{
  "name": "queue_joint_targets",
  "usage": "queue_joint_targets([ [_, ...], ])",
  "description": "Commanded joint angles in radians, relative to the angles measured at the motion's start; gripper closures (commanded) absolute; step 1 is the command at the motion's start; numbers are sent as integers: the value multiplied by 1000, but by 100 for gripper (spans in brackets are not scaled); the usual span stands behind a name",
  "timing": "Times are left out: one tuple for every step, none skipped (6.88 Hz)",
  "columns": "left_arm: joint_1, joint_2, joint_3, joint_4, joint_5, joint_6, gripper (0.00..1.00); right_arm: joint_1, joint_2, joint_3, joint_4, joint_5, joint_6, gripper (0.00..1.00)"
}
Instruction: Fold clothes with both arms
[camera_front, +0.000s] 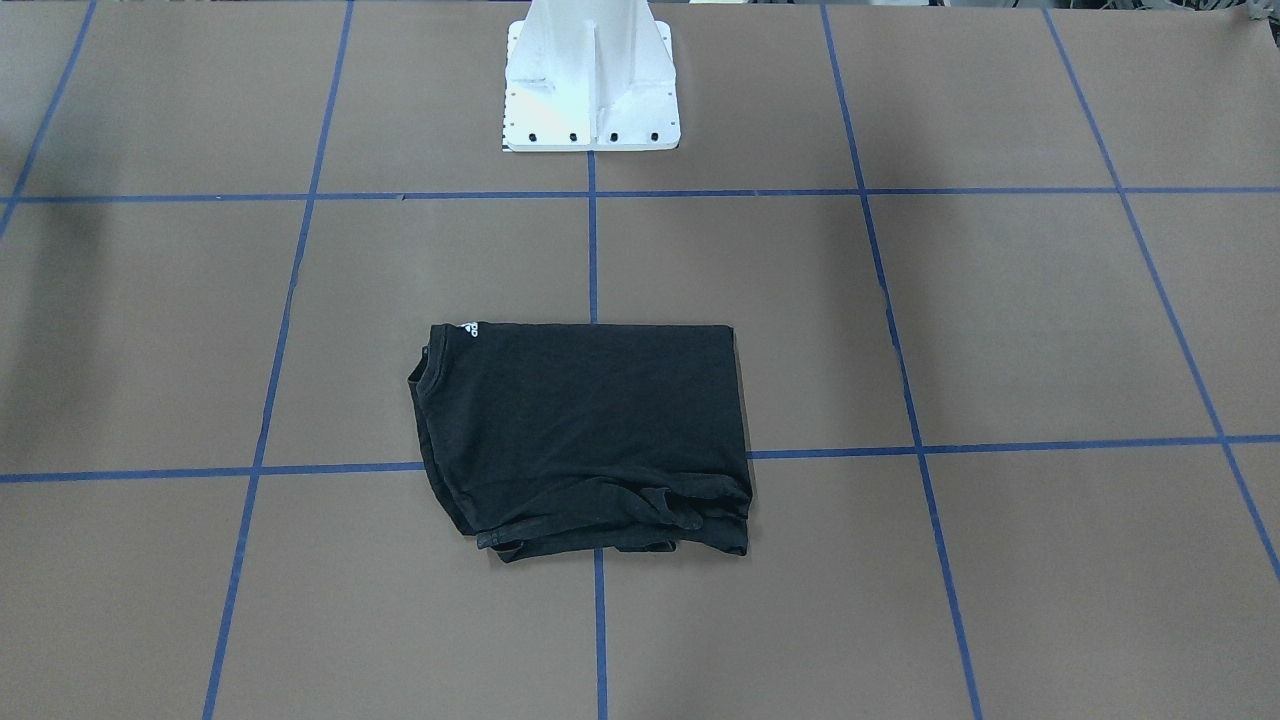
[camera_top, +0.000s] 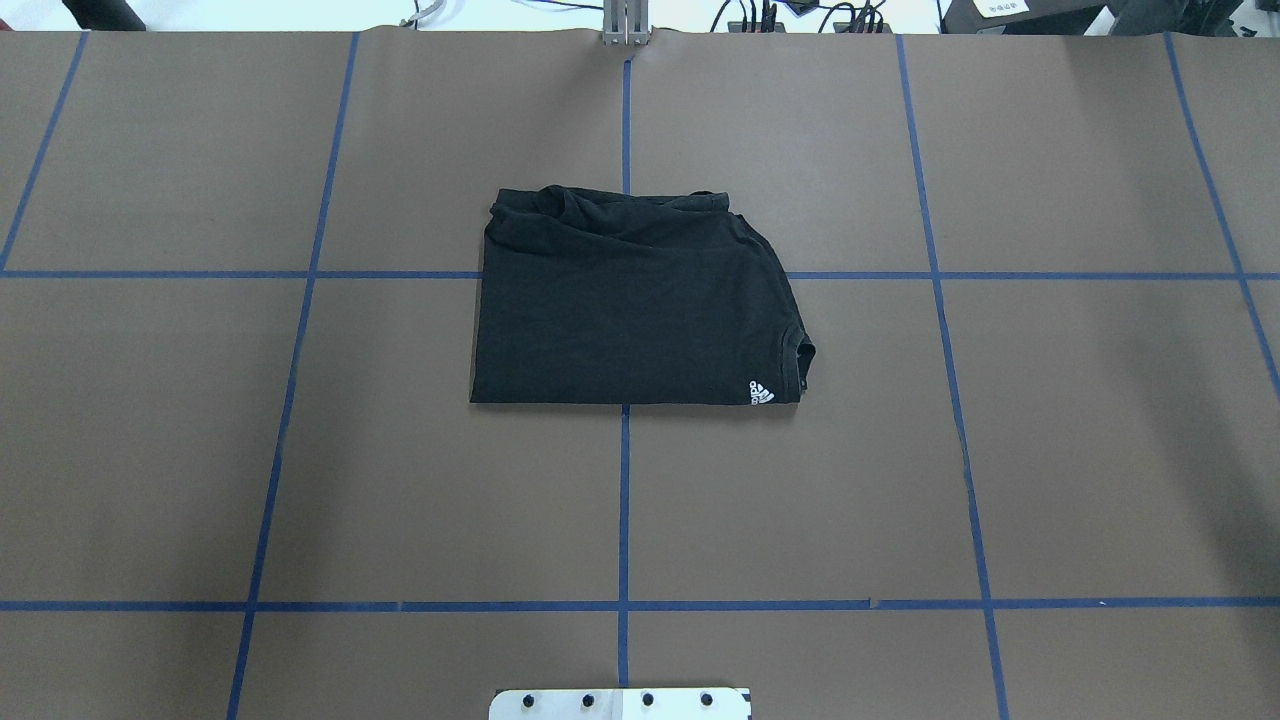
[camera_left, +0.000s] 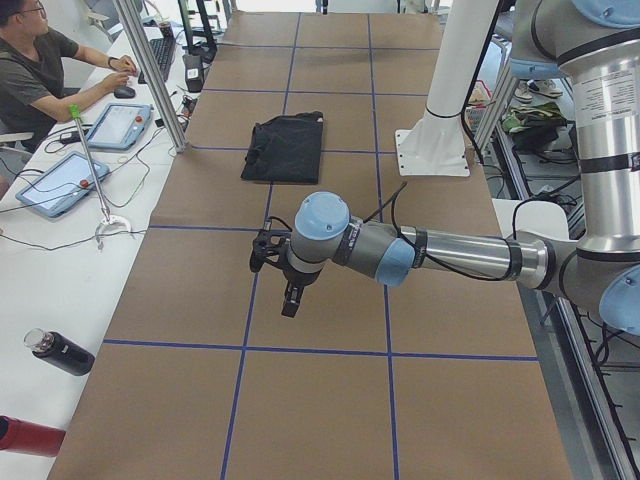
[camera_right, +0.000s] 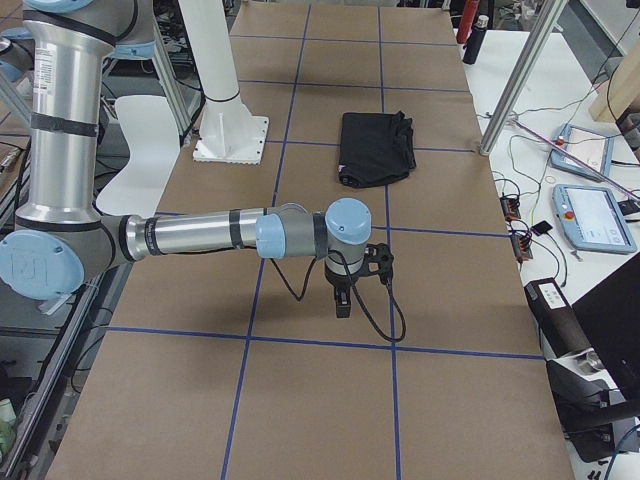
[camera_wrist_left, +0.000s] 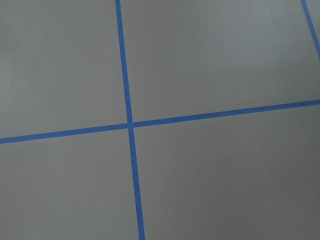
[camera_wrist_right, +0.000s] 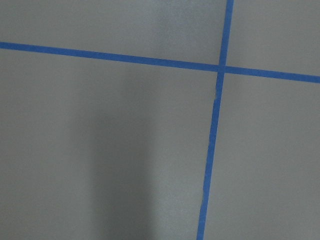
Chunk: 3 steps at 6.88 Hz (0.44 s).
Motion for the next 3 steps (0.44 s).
queue_joint_targets([
  [0, -1, 1, 1, -1, 0, 0, -1, -8, 2, 1, -14, 0, 0],
  [0, -1, 1, 0, 1, 0, 0, -1, -20, 1, 23, -17, 0, 0],
  [0, -1, -1, 0, 1, 0, 0, -1, -52, -9, 110, -46, 12, 0],
])
